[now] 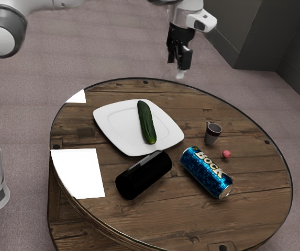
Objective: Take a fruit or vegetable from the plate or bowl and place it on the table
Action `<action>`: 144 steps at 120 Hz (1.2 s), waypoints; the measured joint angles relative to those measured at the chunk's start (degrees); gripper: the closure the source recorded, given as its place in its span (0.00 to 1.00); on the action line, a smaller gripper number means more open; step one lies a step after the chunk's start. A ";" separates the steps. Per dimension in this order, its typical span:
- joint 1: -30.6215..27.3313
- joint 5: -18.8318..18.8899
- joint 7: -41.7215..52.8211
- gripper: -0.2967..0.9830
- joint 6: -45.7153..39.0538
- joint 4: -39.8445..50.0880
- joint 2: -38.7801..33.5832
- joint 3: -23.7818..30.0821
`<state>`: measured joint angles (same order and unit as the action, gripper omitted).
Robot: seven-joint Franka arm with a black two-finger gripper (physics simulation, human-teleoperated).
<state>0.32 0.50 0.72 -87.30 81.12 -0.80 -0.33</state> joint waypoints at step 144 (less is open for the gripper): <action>-10.22 1.14 -77.97 0.23 -15.92 21.87 2.89 0.50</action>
<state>-9.90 1.63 -77.24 -103.22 102.99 2.09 0.17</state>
